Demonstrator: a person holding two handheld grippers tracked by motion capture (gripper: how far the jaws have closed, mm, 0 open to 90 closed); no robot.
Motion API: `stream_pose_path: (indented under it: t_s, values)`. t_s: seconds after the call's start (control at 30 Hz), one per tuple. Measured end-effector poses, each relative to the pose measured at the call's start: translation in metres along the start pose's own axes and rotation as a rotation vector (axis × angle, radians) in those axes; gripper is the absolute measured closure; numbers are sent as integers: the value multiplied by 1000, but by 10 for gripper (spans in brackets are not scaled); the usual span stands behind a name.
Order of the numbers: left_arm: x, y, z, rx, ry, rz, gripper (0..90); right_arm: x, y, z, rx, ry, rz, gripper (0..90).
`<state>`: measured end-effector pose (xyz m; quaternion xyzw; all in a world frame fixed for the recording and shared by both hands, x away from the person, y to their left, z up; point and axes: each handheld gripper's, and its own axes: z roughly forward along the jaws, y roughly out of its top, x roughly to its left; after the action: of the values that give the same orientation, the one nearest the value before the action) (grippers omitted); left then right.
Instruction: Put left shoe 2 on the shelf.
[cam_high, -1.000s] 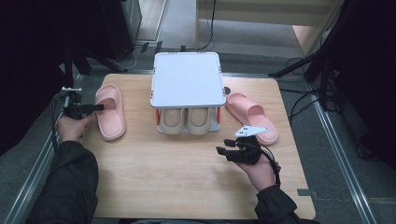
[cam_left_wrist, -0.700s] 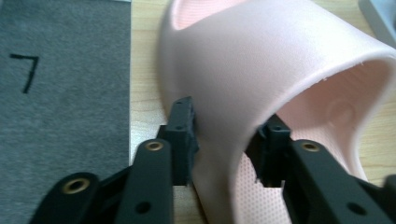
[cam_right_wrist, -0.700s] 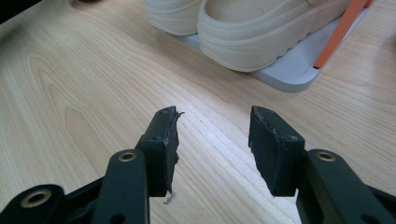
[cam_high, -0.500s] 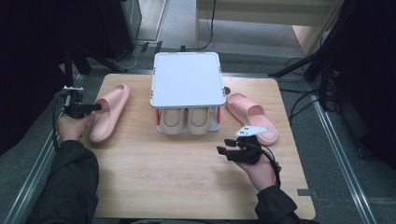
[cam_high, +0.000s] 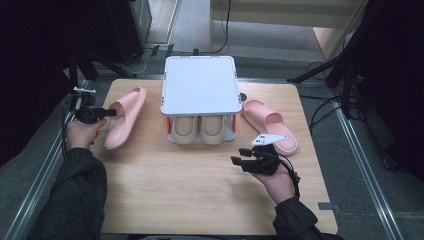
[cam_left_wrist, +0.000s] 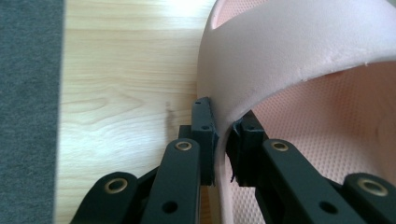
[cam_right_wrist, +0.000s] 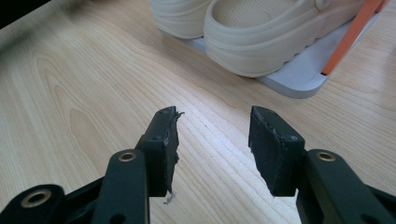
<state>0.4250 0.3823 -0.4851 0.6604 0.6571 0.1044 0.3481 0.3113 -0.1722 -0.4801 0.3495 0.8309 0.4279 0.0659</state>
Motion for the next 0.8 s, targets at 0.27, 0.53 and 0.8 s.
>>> stream_pose_path:
  t_s: [0.27, 0.53, 0.8]
  values:
    - [-18, 13, -6, 6, -33, -25, 808, 1, 4, 3, -9, 17, -6, 533]
    - [-37, 37, -21, 0, -14, 12, 811, 0, 7, 5, -12, 19, -11, 534]
    - [-58, 64, -38, -2, 5, 33, 813, -3, 10, 4, -22, 21, -6, 535]
